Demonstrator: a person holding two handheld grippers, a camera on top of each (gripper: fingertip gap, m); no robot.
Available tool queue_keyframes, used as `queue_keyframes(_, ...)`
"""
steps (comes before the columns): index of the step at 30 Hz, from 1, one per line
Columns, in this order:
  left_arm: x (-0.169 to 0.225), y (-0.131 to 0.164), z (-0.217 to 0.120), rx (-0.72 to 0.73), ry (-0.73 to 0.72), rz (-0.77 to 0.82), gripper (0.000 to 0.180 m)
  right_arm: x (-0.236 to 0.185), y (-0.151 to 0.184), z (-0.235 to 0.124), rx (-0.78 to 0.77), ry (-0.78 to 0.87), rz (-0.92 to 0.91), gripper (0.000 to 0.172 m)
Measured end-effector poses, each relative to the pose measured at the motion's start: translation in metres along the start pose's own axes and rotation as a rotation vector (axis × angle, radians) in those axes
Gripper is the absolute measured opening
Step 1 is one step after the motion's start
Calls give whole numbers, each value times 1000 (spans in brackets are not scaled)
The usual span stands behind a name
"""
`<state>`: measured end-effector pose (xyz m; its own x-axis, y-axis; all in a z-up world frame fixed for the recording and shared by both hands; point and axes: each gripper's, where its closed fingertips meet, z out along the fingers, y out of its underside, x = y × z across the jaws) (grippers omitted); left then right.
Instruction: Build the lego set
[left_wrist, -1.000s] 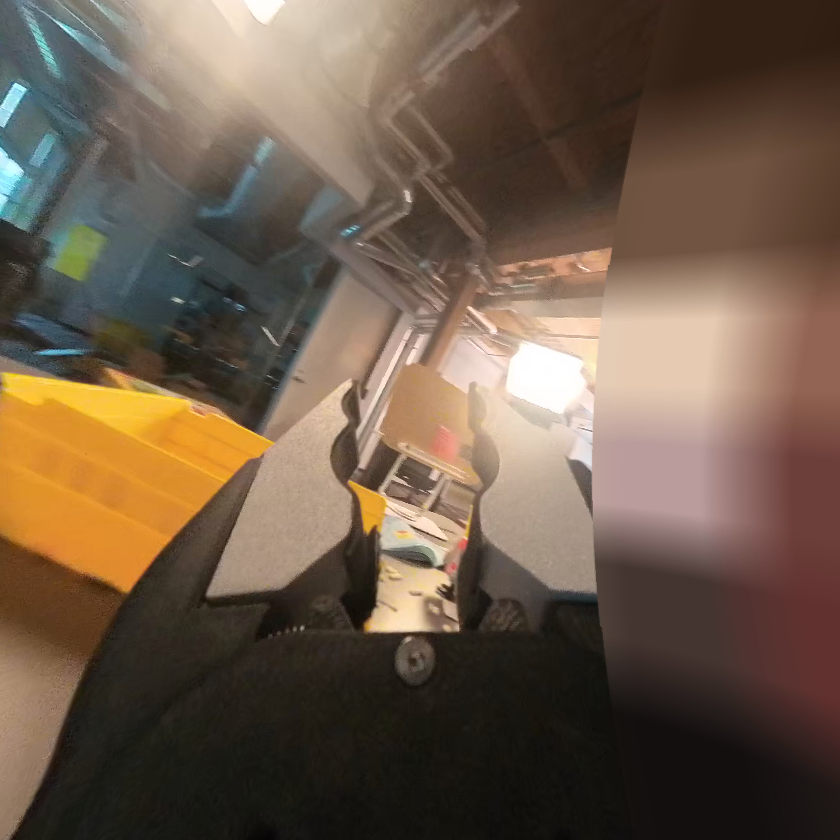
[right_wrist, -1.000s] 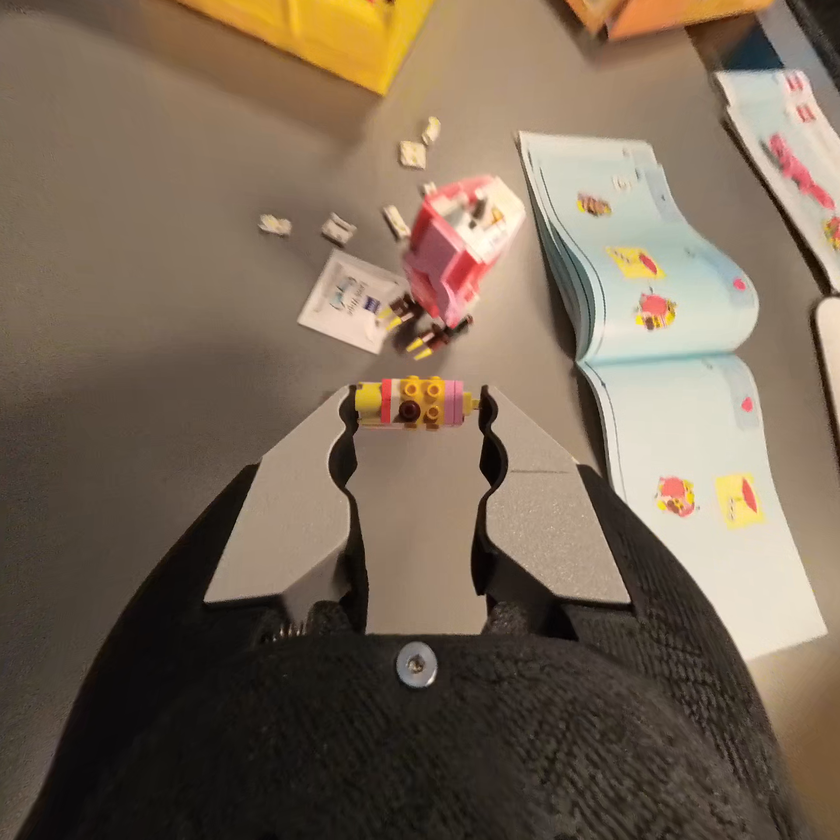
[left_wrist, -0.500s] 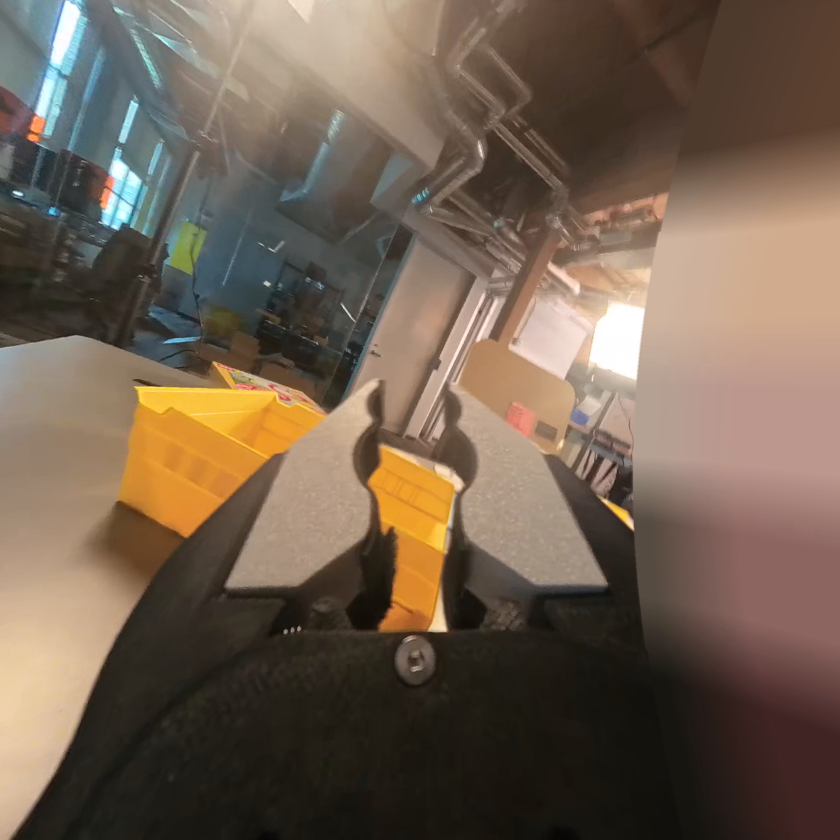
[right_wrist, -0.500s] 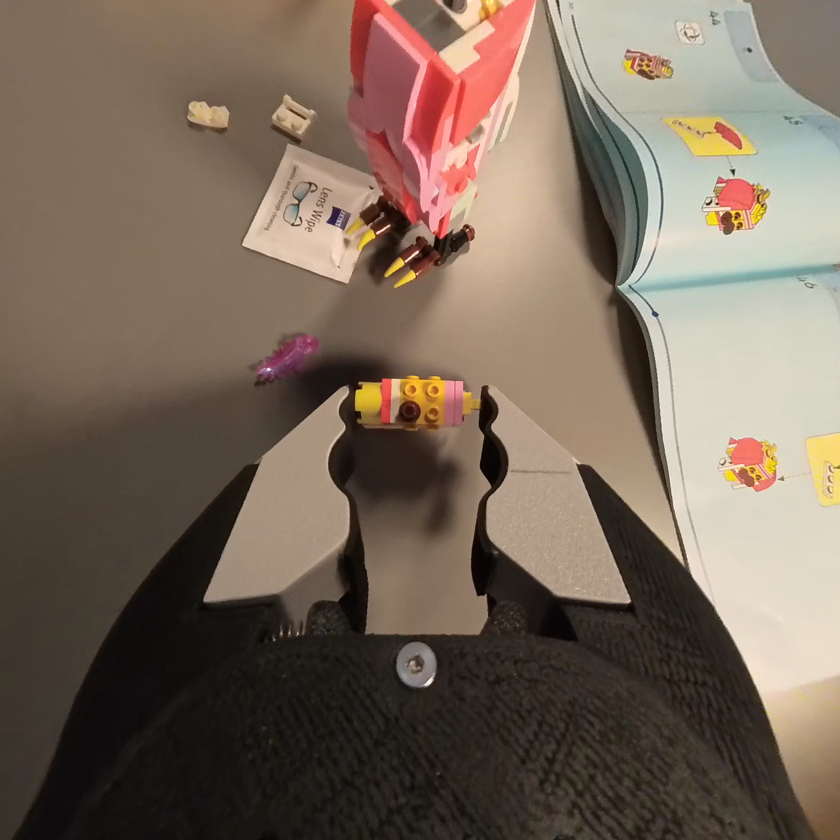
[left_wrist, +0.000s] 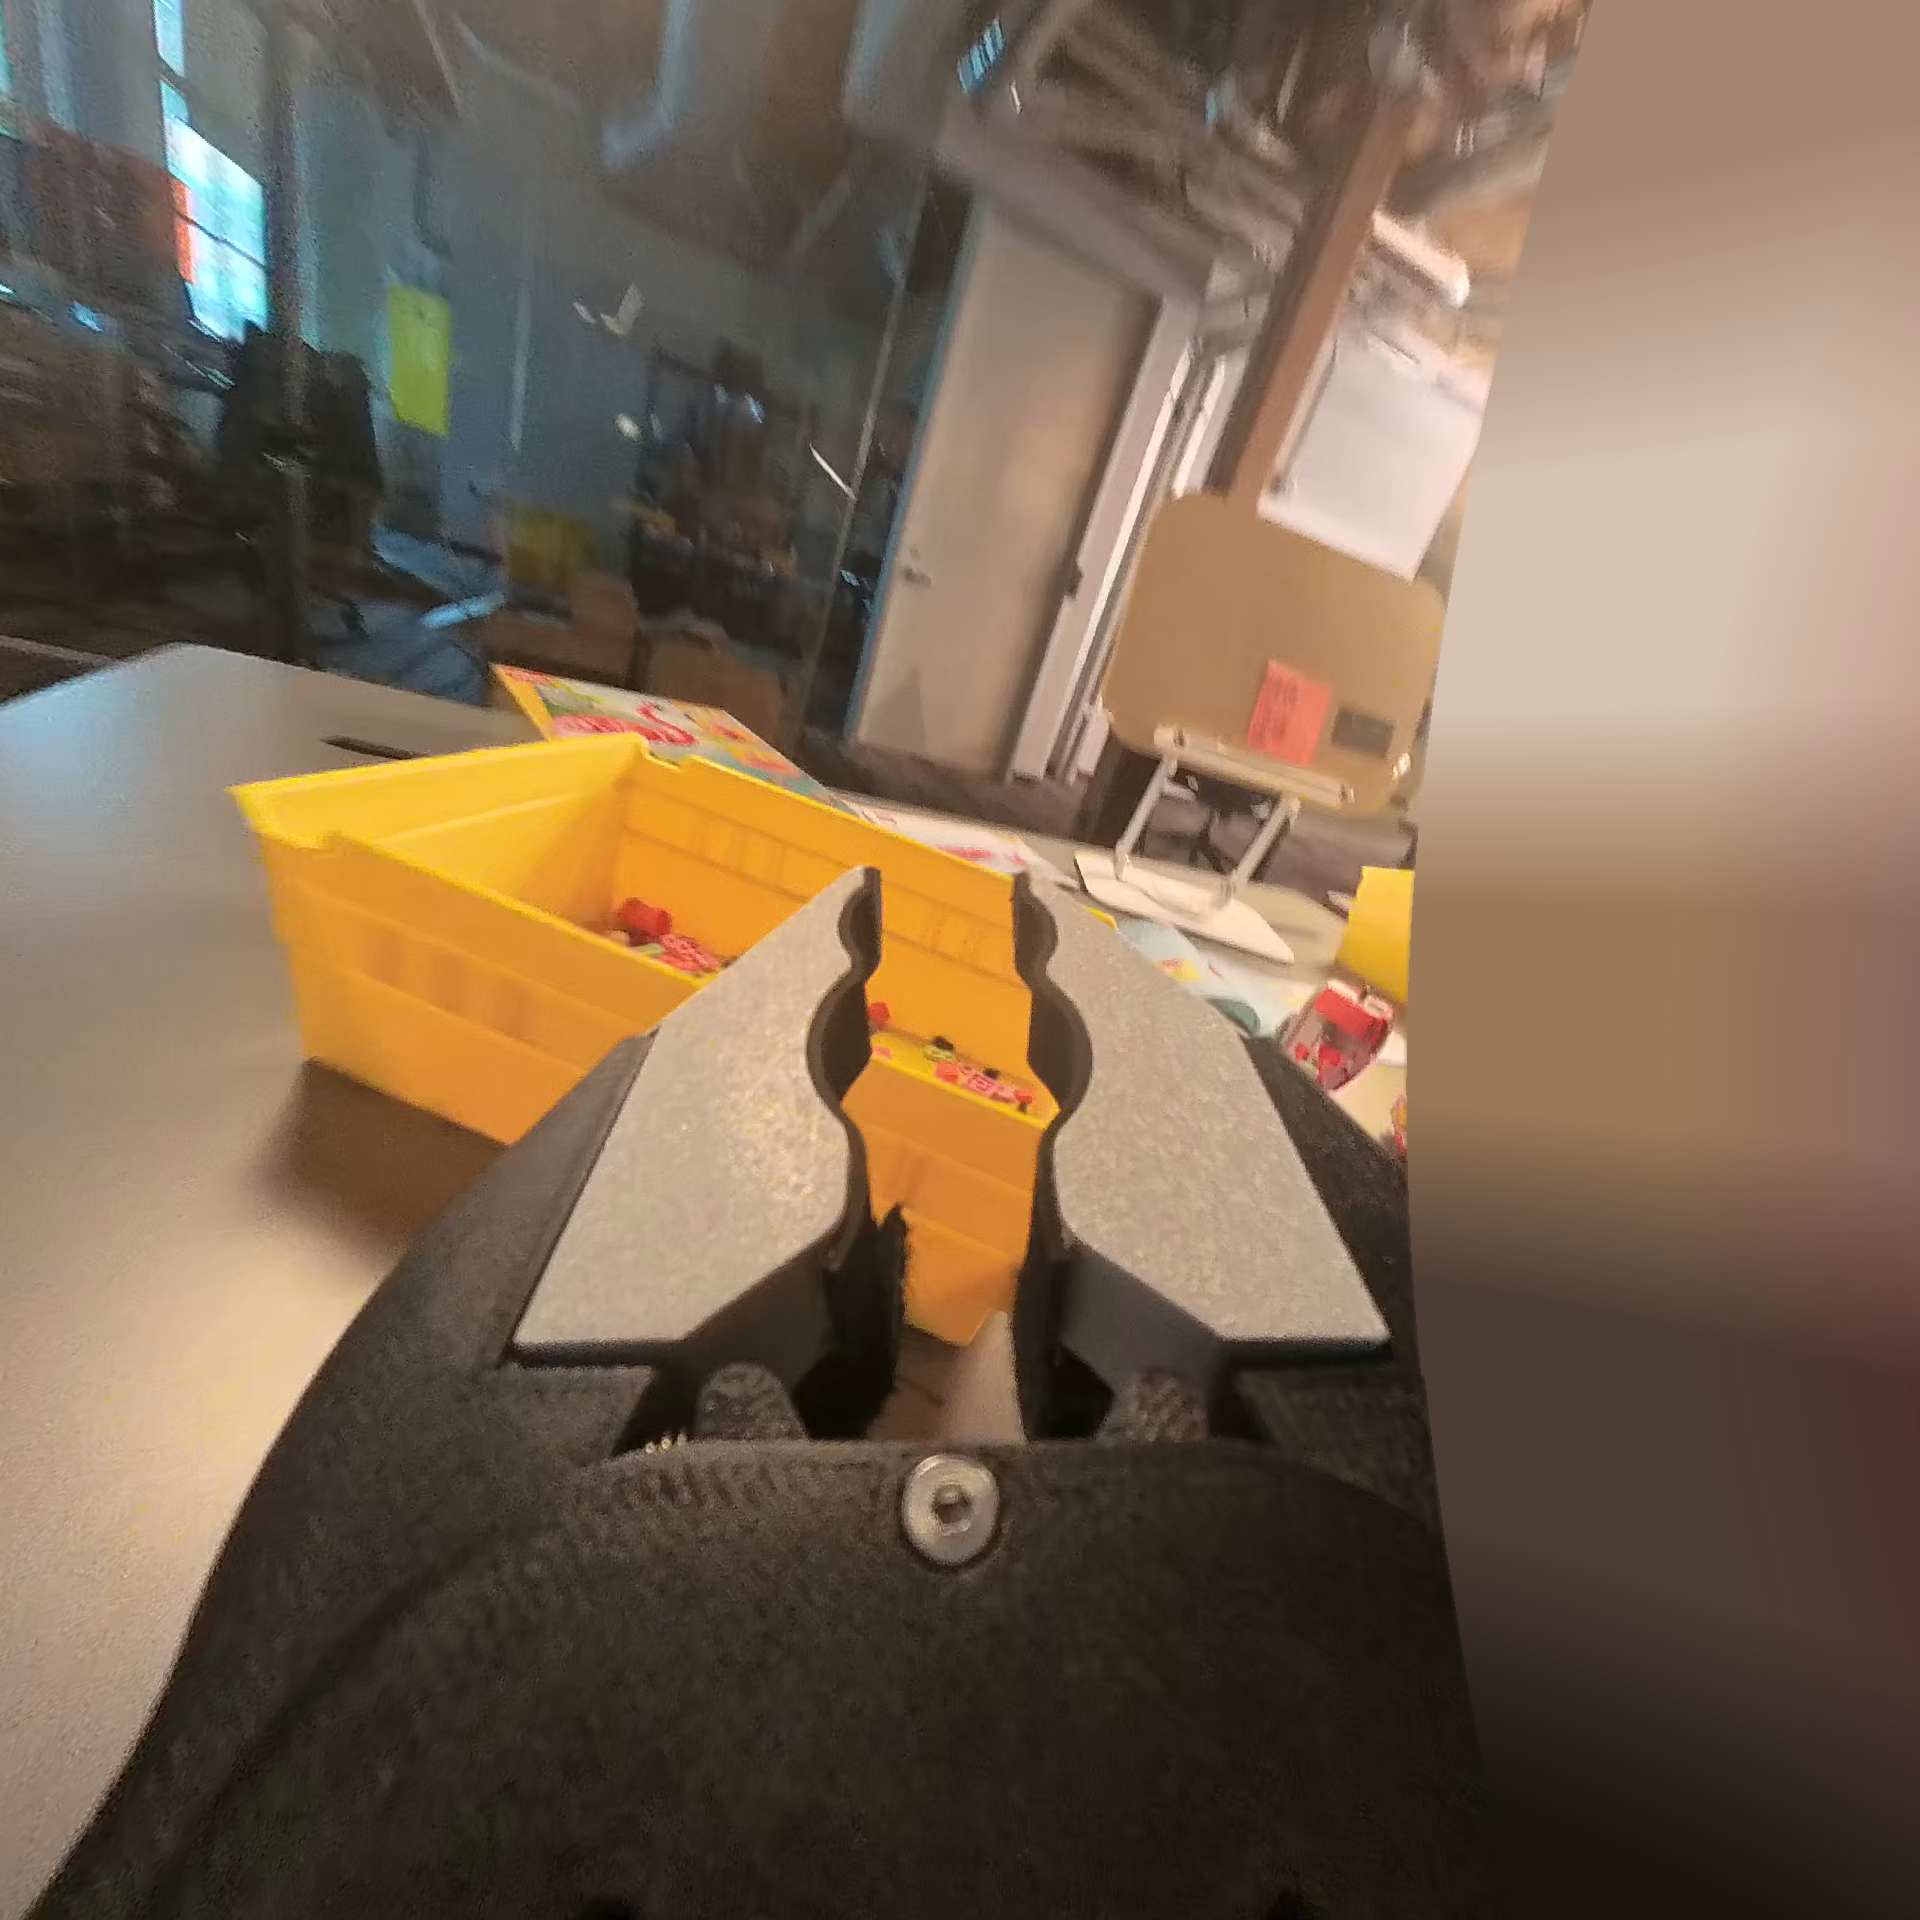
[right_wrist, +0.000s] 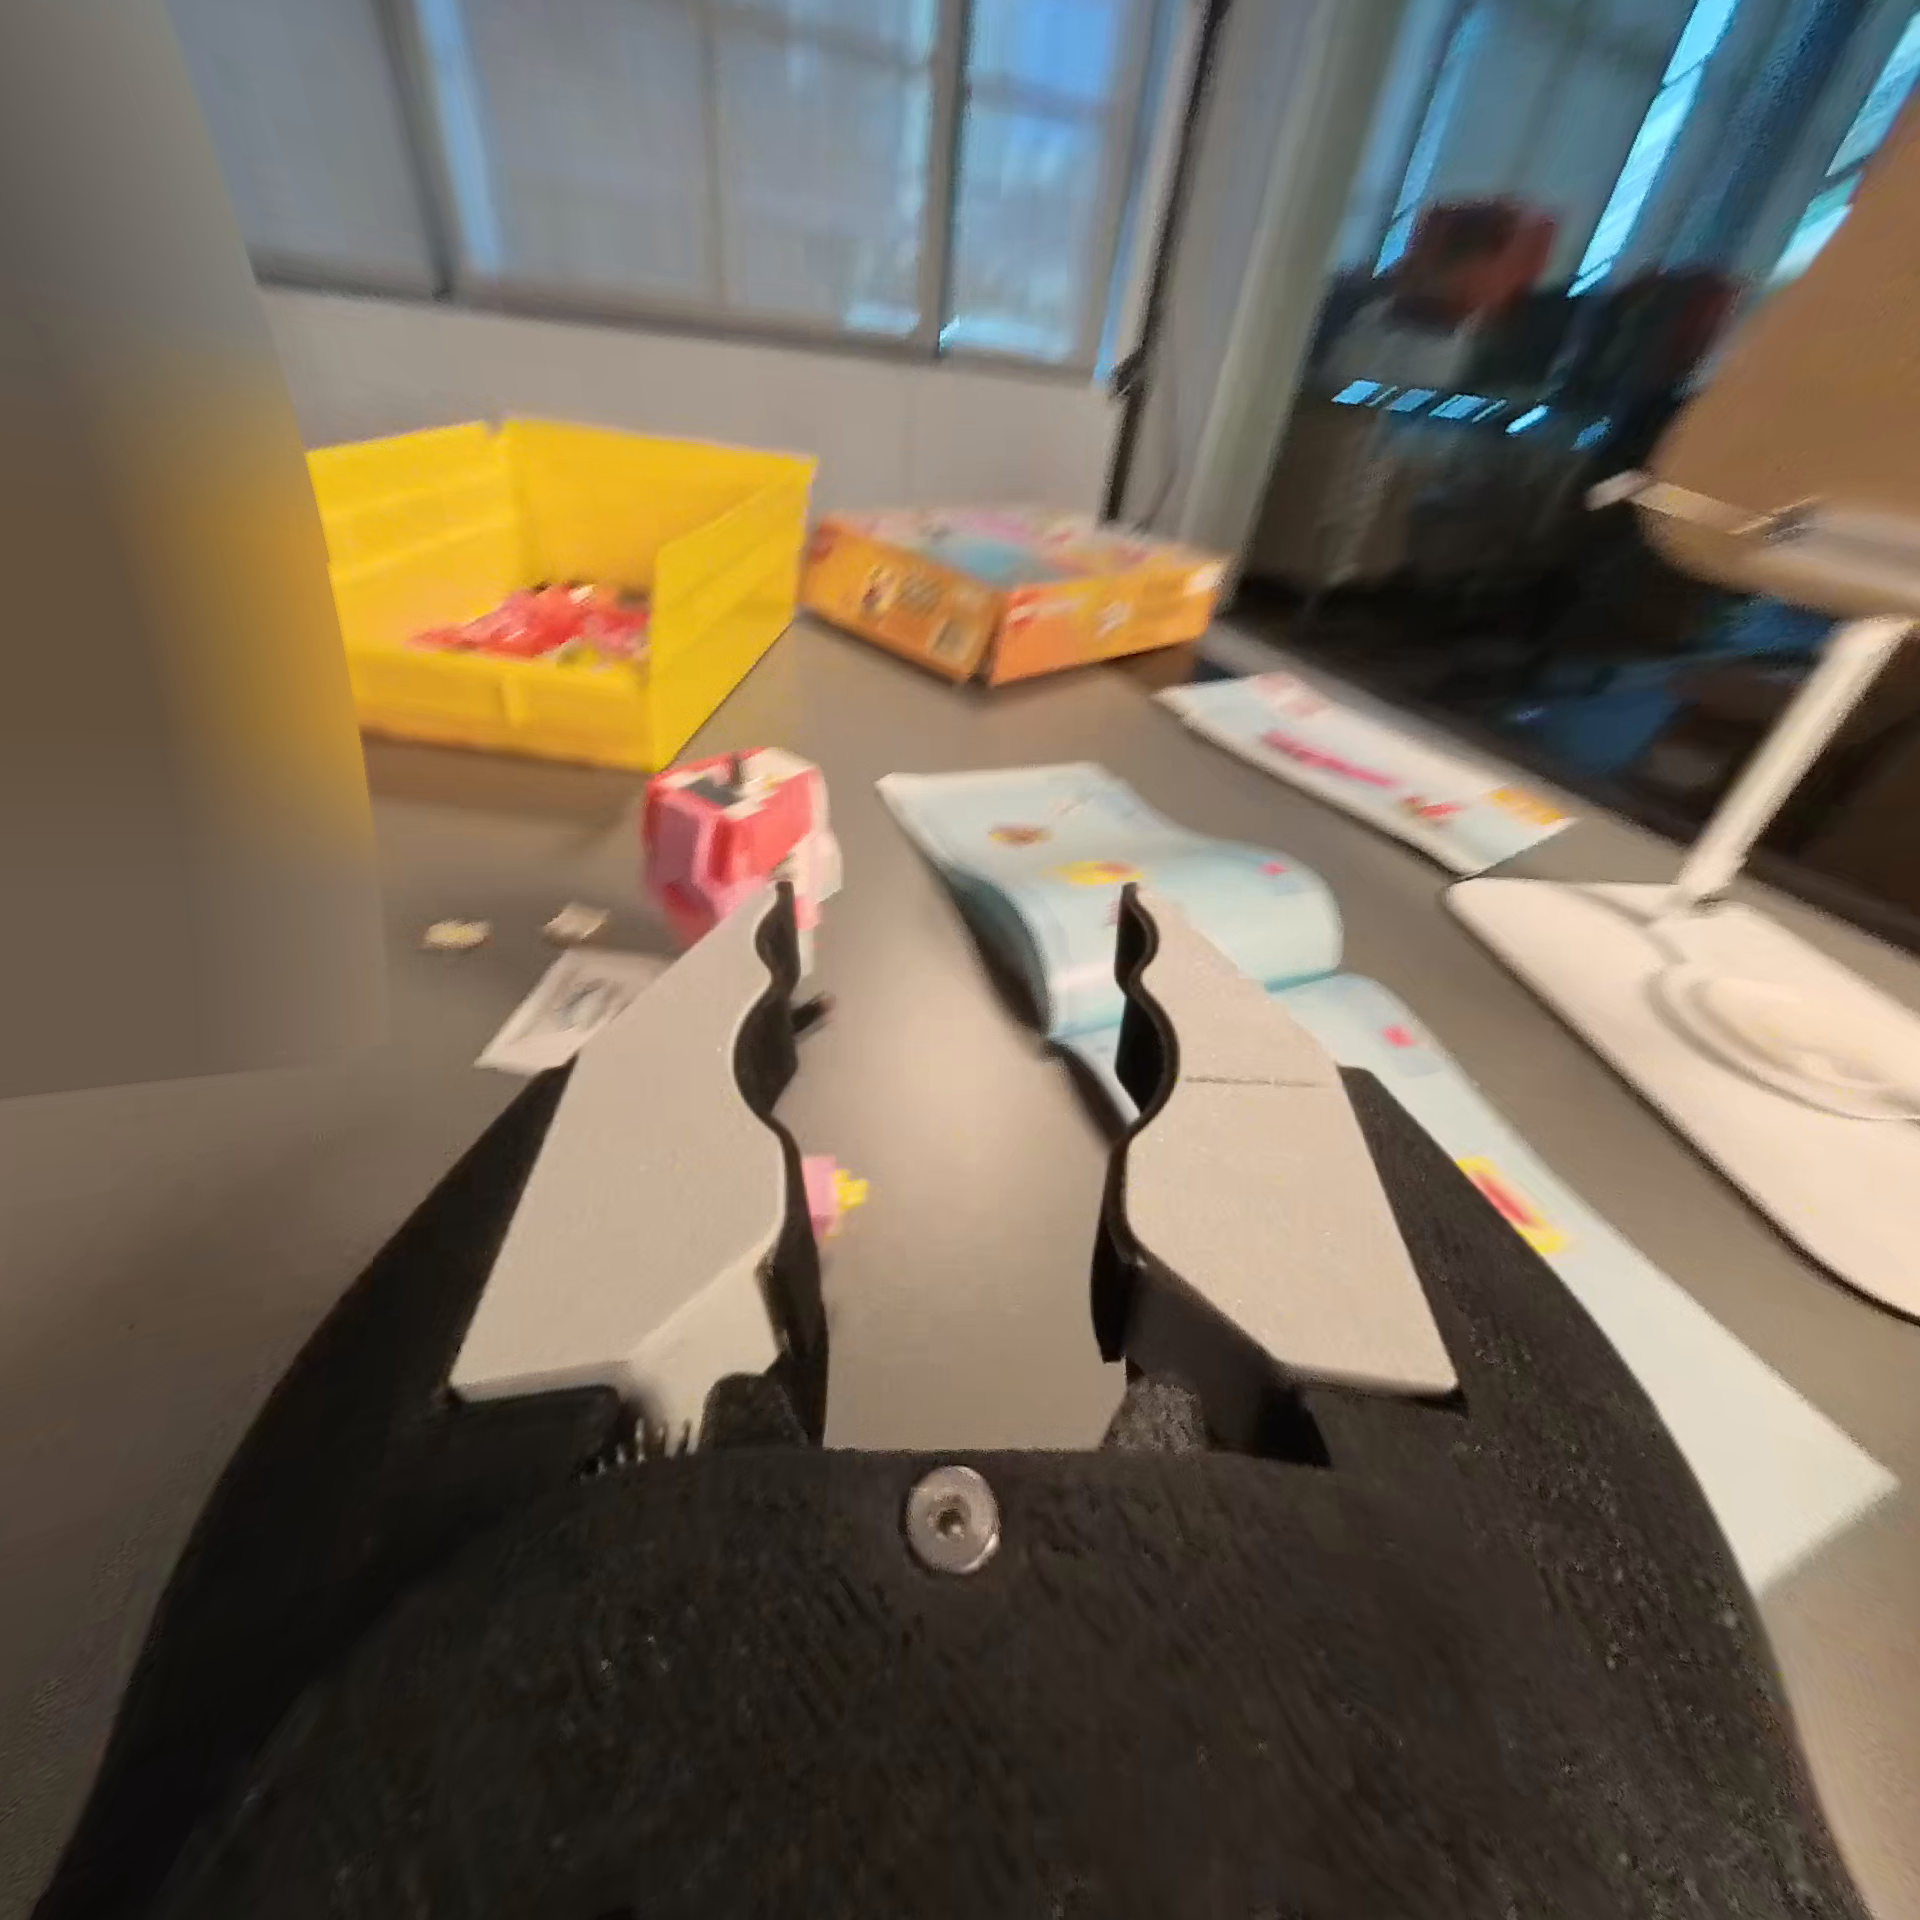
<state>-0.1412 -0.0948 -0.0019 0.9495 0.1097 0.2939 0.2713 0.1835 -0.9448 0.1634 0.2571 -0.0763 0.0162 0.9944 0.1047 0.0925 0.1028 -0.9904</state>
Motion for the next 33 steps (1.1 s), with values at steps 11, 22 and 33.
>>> queue_keyframes(11,-25,-9,89,-324,-24,228,27,86,-9,-34,149,717,-255,12)
queue_keyframes(22,-104,102,164,-1330,-14,369,0,91,-2,-26,94,769,-335,9)
queue_keyframes(33,-187,133,155,-1639,-302,547,0,91,2,-23,73,751,-330,8)
